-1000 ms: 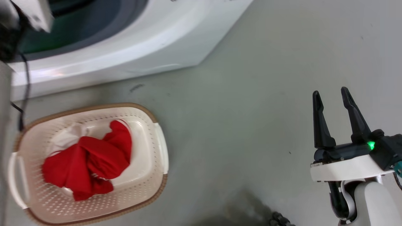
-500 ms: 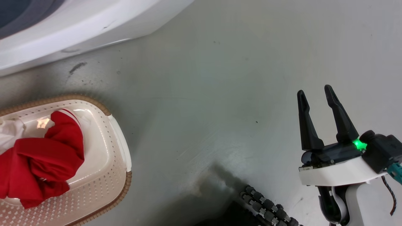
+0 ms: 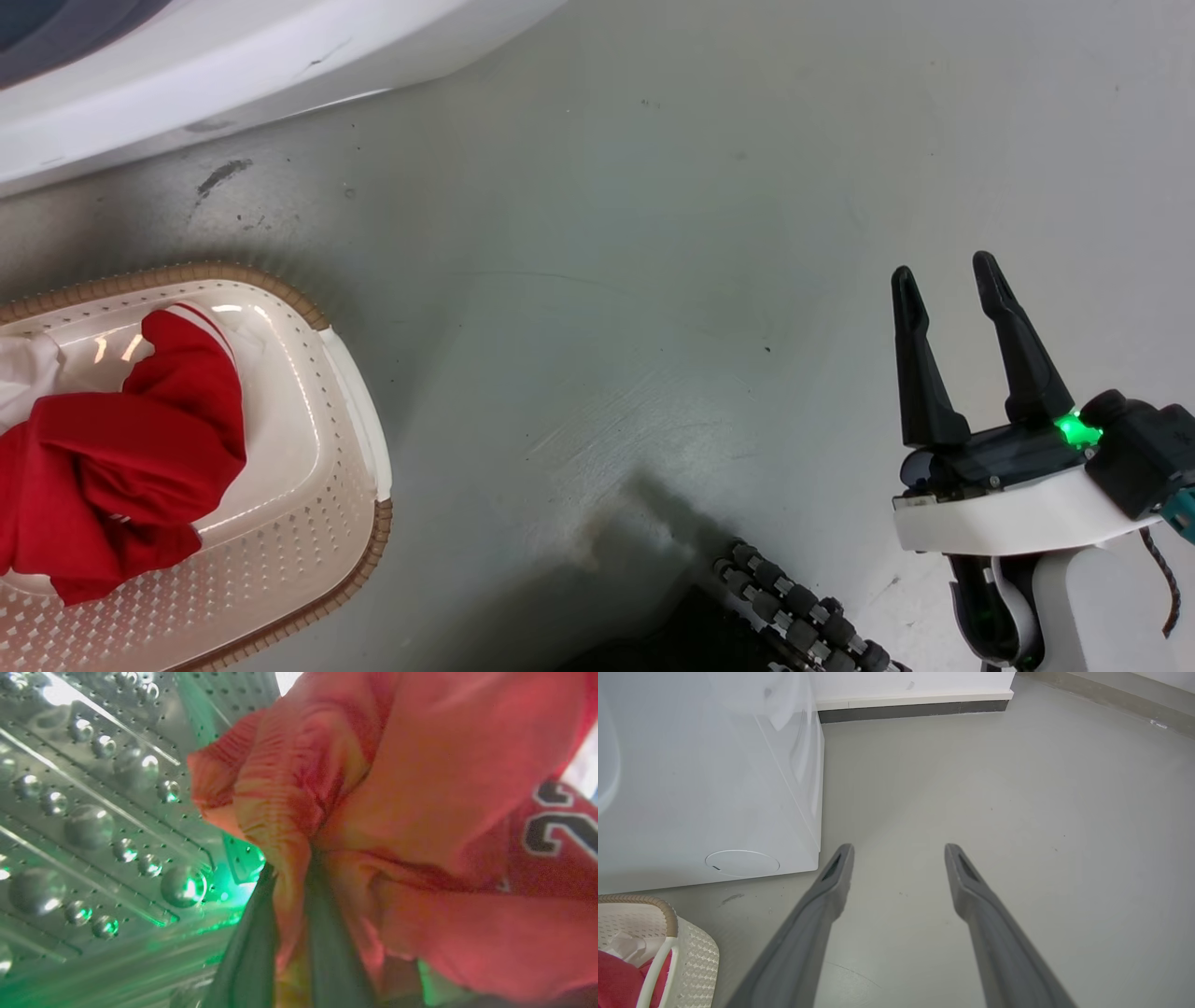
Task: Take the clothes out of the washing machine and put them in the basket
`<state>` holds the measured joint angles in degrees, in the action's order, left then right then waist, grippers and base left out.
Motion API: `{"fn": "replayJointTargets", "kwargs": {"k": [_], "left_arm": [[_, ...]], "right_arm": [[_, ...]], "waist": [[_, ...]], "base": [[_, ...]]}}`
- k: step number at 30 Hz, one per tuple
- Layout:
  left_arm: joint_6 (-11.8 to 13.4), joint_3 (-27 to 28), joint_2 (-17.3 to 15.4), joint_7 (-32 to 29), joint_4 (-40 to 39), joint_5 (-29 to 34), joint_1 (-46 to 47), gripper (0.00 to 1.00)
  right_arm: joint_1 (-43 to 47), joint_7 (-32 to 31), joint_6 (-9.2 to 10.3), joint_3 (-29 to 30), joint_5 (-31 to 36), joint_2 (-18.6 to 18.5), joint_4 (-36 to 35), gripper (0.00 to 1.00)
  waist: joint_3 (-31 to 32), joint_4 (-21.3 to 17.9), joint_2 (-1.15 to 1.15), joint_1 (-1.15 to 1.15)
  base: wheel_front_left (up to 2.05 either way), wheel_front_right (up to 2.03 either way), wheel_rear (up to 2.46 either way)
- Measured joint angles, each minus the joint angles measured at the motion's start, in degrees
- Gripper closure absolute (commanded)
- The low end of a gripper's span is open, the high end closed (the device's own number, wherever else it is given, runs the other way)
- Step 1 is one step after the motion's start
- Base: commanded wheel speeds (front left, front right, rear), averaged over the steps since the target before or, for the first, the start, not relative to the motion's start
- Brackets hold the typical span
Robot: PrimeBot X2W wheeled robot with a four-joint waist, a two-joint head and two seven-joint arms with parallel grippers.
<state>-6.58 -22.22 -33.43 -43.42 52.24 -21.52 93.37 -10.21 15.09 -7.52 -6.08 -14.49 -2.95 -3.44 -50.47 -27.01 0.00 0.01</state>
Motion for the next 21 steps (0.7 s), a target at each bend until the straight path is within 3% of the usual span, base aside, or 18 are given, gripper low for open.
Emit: {"fn": "replayJointTargets", "kwargs": {"k": [7,20,21], "left_arm": [[-0.07,0.58,-2.05,9.15,-1.27,-0.15,-0.29,1.0],[-0.44,1.0,0.99,36.52,-0.76,-2.18,-11.0,1.0],[-0.44,1.0,0.99,36.52,-0.76,-2.18,-11.0,1.0]], "right_arm": [[-2.61,-0.01,0.0,-0.31,0.22,0.0,0.57,0.0],[-4.16,0.0,0.0,5.2,6.17,0.09,2.36,0.0],[-4.16,0.0,0.0,5.2,6.17,0.09,2.36,0.0]], "waist": [[1.08,-0.06,0.0,0.0],[9.38,5.96,0.0,-0.01],[9.38,5.96,0.0,-0.01]], "base": [[0.0,0.0,0.0],[0.0,0.0,0.0],[0.0,0.0,0.0]]}}
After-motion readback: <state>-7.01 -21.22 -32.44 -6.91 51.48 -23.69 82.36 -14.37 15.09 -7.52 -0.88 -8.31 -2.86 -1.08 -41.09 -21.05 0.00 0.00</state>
